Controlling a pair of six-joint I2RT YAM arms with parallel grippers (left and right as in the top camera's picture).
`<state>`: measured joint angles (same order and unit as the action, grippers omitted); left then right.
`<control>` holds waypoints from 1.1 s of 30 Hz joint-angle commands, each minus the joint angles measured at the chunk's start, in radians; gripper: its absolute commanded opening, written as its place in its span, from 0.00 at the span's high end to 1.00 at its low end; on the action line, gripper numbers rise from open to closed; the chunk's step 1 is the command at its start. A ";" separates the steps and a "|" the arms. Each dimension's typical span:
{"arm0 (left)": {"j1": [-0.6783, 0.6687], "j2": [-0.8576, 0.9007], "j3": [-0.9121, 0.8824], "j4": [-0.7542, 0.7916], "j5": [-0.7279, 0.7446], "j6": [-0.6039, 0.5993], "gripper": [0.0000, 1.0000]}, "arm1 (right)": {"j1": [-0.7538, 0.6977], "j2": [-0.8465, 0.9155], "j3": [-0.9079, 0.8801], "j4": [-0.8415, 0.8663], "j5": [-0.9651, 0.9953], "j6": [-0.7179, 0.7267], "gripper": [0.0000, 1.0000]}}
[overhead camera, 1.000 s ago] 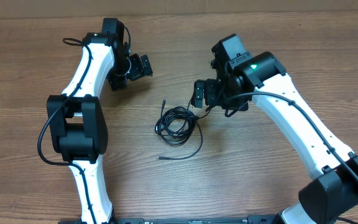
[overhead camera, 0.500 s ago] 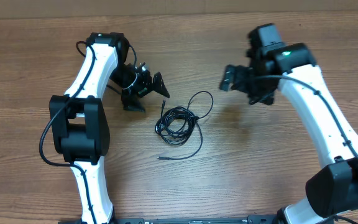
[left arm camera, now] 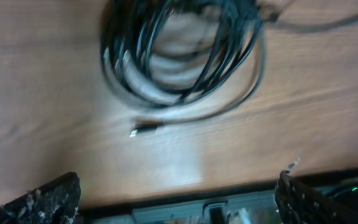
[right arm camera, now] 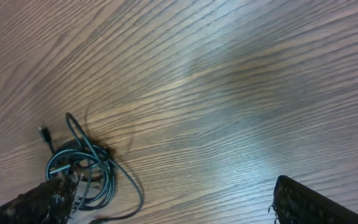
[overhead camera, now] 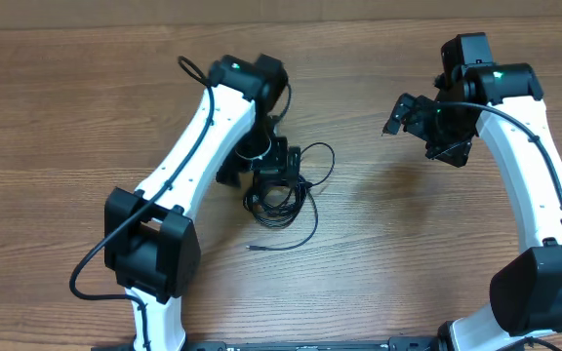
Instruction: Untangle cables
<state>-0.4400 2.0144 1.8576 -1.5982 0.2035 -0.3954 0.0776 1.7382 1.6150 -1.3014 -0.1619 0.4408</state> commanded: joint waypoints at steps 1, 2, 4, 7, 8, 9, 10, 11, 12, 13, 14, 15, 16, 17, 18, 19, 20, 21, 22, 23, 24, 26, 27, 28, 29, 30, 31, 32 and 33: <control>0.020 -0.089 0.004 -0.035 -0.058 -0.033 0.01 | -0.004 -0.007 -0.001 0.001 0.042 0.000 0.00; 0.026 -0.111 0.004 -0.043 -0.058 -0.032 0.01 | -0.004 -0.007 -0.003 0.002 0.042 0.000 0.00; 0.036 -0.165 0.003 -0.050 -0.058 -0.032 0.00 | -0.004 -0.007 -0.008 0.006 0.041 0.000 0.00; 0.040 -0.231 0.002 -0.049 -0.056 -0.032 0.00 | -0.004 -0.006 -0.026 0.023 0.038 0.000 0.00; 0.040 -0.246 -0.001 -0.046 -0.053 -0.043 0.00 | -0.004 -0.006 -0.033 0.030 0.037 0.000 0.00; 0.037 -0.255 -0.005 -0.043 -0.053 -0.066 0.01 | -0.003 -0.006 -0.045 0.043 0.033 0.000 0.00; 0.032 -0.257 -0.008 -0.039 -0.055 -0.084 0.01 | -0.003 -0.006 -0.057 0.056 0.022 0.000 0.00; 0.026 -0.256 -0.013 -0.030 -0.054 -0.089 0.01 | -0.001 -0.006 -0.065 0.064 0.010 0.000 0.00; 0.019 -0.254 -0.023 -0.014 -0.055 -0.089 0.00 | 0.001 -0.006 -0.077 0.077 -0.014 0.000 0.00; 0.012 -0.252 -0.040 0.013 -0.056 -0.089 0.01 | 0.002 -0.006 -0.089 0.089 -0.039 0.000 0.00; 0.005 -0.251 -0.064 0.047 -0.058 -0.089 0.00 | 0.002 -0.006 -0.101 0.101 -0.071 0.000 0.00; -0.002 -0.249 -0.092 0.084 -0.058 -0.089 0.00 | 0.002 -0.006 -0.113 0.111 -0.100 0.000 0.00; -0.008 -0.248 -0.130 0.130 -0.056 -0.098 0.00 | 0.002 -0.006 -0.125 0.120 -0.127 -0.001 0.00; -0.013 -0.247 -0.167 0.172 -0.054 -0.112 0.00 | 0.003 -0.006 -0.135 0.127 -0.148 -0.001 0.00; -0.016 -0.244 -0.210 0.221 -0.053 -0.126 0.00 | 0.005 -0.006 -0.146 0.135 -0.164 -0.001 0.00; -0.018 -0.241 -0.251 0.266 -0.055 -0.142 0.11 | 0.010 -0.006 -0.158 0.144 -0.170 -0.001 0.00; -0.019 -0.236 -0.286 0.302 -0.054 -0.153 0.17 | 0.014 -0.006 -0.165 0.149 -0.169 -0.002 0.00; -0.018 -0.235 -0.324 0.343 -0.054 -0.165 0.19 | 0.020 -0.006 -0.175 0.154 -0.169 -0.005 0.00; -0.017 -0.230 -0.360 0.381 -0.054 -0.175 0.19 | 0.026 -0.006 -0.187 0.164 -0.169 -0.005 0.00; -0.017 -0.227 -0.385 0.410 -0.053 -0.187 0.17 | 0.030 -0.006 -0.197 0.173 -0.169 -0.005 0.00; -0.017 -0.220 -0.410 0.443 -0.050 -0.204 0.16 | 0.034 -0.006 -0.205 0.180 -0.169 -0.004 0.00; -0.018 -0.204 -0.448 0.497 -0.046 -0.238 0.18 | 0.042 -0.006 -0.217 0.199 -0.169 -0.004 0.00; -0.022 -0.195 -0.465 0.520 -0.046 -0.261 0.18 | 0.046 -0.006 -0.220 0.205 -0.170 -0.004 0.00; -0.026 -0.186 -0.481 0.541 -0.046 -0.283 0.18 | 0.048 -0.006 -0.220 0.209 -0.171 -0.004 0.00; -0.029 -0.174 -0.498 0.562 -0.046 -0.303 0.18 | 0.051 -0.006 -0.220 0.215 -0.173 -0.004 0.00; -0.032 -0.166 -0.510 0.577 -0.046 -0.317 0.18 | 0.054 -0.006 -0.220 0.220 -0.174 -0.003 0.00; -0.035 -0.151 -0.519 0.593 -0.047 -0.325 0.18 | 0.056 -0.006 -0.220 0.225 -0.176 -0.003 0.00; -0.037 -0.135 -0.526 0.609 -0.046 -0.327 0.19 | 0.059 -0.006 -0.220 0.229 -0.177 -0.003 0.00; -0.039 -0.119 -0.529 0.618 -0.045 -0.327 0.19 | 0.063 -0.006 -0.220 0.234 -0.177 -0.003 0.00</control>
<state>-0.4660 1.8507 1.3499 -0.9958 0.1600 -0.6651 0.1299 1.7386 1.3983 -1.0775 -0.3267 0.4412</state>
